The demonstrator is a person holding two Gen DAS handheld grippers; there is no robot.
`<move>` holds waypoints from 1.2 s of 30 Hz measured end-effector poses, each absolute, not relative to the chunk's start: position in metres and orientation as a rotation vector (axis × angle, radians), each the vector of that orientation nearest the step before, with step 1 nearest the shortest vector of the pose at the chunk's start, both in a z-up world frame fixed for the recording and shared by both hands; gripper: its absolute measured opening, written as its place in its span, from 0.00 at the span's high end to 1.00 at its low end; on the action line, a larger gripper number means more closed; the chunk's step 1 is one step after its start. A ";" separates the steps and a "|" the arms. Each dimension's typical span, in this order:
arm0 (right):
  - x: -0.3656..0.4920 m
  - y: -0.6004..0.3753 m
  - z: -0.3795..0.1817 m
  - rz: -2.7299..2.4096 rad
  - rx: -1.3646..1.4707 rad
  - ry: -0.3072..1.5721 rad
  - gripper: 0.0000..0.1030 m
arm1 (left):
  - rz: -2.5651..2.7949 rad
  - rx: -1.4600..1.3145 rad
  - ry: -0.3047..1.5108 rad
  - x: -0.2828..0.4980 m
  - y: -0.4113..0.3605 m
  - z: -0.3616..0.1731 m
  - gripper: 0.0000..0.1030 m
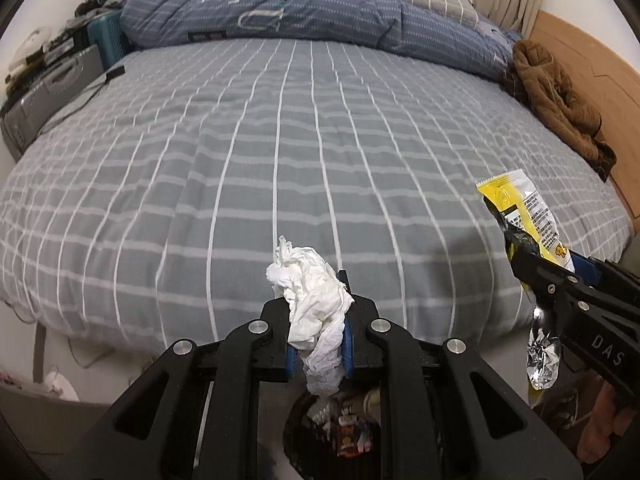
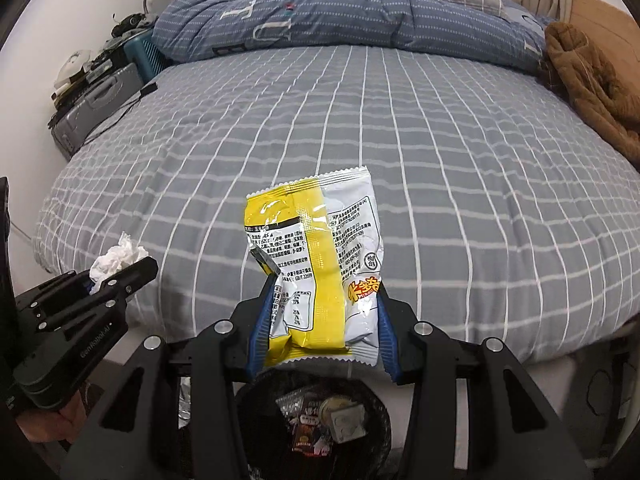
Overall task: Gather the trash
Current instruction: 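Carry the snack packet and tissue off the bed down over the bin, then open the right tool over the bin while the left tool releases the tissue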
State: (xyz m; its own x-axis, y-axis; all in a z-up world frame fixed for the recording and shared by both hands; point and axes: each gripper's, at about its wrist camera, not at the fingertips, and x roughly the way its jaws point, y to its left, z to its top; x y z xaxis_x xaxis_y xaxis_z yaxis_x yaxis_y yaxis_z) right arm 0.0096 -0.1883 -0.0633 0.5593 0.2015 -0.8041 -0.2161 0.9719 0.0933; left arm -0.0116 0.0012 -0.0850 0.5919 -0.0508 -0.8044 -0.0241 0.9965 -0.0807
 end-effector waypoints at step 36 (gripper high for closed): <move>-0.079 -0.171 -0.231 0.257 -0.091 1.332 0.59 | 0.033 -0.061 1.217 -0.100 0.015 -0.230 0.85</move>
State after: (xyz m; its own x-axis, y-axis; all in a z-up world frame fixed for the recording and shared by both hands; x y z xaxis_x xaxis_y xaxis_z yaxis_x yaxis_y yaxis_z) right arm -0.0791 -0.1705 -0.2310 0.2128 0.1331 -0.9680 -0.2365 0.9682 0.0812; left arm -0.1001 0.0146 -0.2303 0.3462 -0.0075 -0.9381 -0.0578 0.9979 -0.0293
